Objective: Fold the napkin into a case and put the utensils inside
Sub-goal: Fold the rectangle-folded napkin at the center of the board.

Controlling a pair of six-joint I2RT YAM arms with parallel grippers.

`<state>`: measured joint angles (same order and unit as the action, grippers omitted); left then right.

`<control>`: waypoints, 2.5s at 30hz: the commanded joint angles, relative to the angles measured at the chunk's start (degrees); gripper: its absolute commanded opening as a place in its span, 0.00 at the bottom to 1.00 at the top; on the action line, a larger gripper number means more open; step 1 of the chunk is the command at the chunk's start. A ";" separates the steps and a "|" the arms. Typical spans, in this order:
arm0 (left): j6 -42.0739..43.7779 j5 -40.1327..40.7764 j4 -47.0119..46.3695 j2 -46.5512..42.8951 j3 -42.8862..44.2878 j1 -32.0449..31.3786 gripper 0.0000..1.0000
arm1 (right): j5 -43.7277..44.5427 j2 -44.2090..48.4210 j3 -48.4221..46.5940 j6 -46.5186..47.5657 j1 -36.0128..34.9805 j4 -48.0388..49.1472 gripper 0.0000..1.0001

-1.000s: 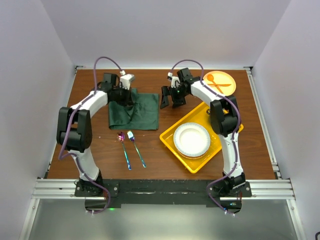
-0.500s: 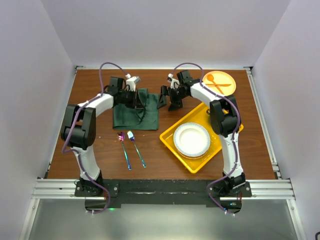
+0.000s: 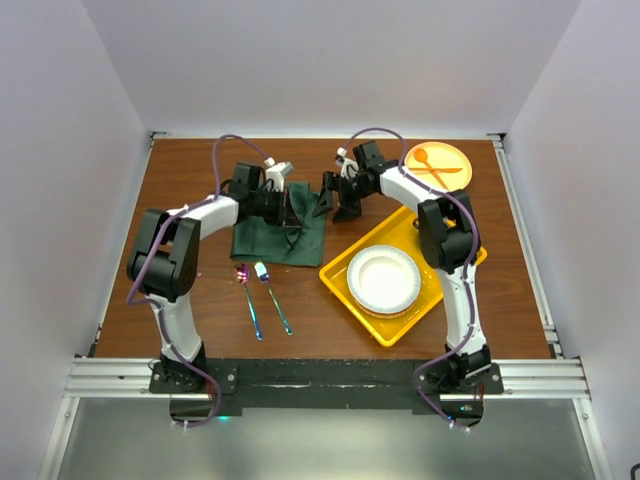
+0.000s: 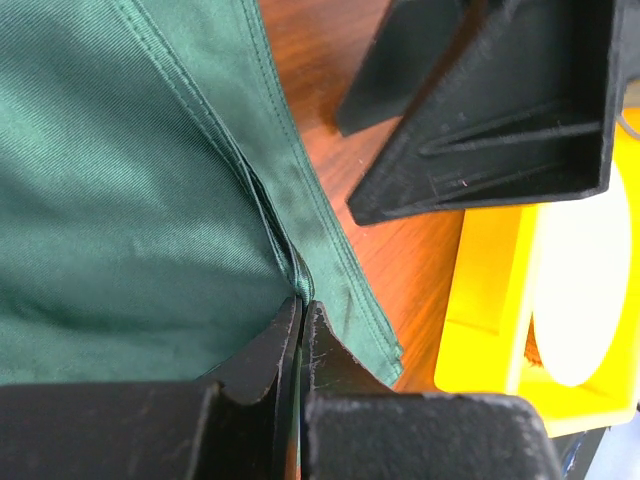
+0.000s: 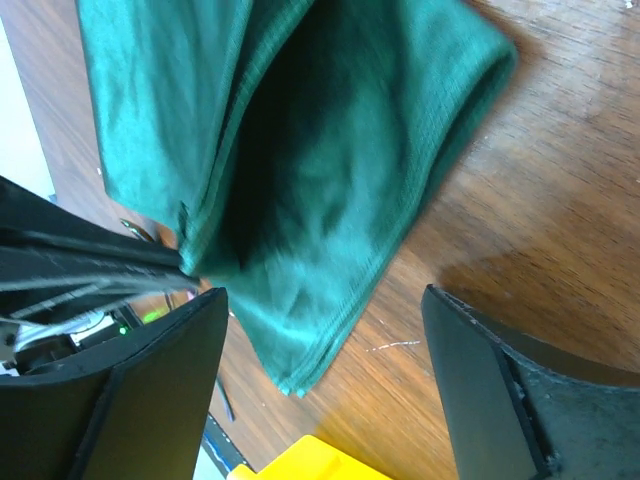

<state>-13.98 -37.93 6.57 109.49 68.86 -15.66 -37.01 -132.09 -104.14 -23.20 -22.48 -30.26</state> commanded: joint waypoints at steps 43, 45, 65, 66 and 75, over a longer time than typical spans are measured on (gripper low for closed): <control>-0.54 -5.22 -4.20 -7.53 -2.15 1.15 0.38 | 7.48 -3.00 -2.12 -0.09 0.33 -1.46 0.28; 1.49 -3.04 -0.44 -9.12 -1.98 4.65 0.39 | 8.01 -2.65 -1.77 0.17 0.33 -1.38 0.27; 17.67 22.37 18.04 -7.28 -0.57 7.75 0.41 | 9.42 -4.58 -2.65 -0.88 -0.63 -0.15 0.21; 17.15 22.55 18.22 -6.93 -0.48 7.58 0.40 | 9.42 -4.66 -2.65 -0.79 -0.64 -0.24 0.21; 19.58 25.02 19.00 -7.45 -0.31 6.96 0.40 | 10.30 -5.02 -2.74 -0.79 -0.72 -0.59 0.18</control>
<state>2.61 -14.24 25.15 103.39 68.27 -8.54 -31.24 -135.61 -105.82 -25.47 -22.87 -29.85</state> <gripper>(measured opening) 0.376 0.182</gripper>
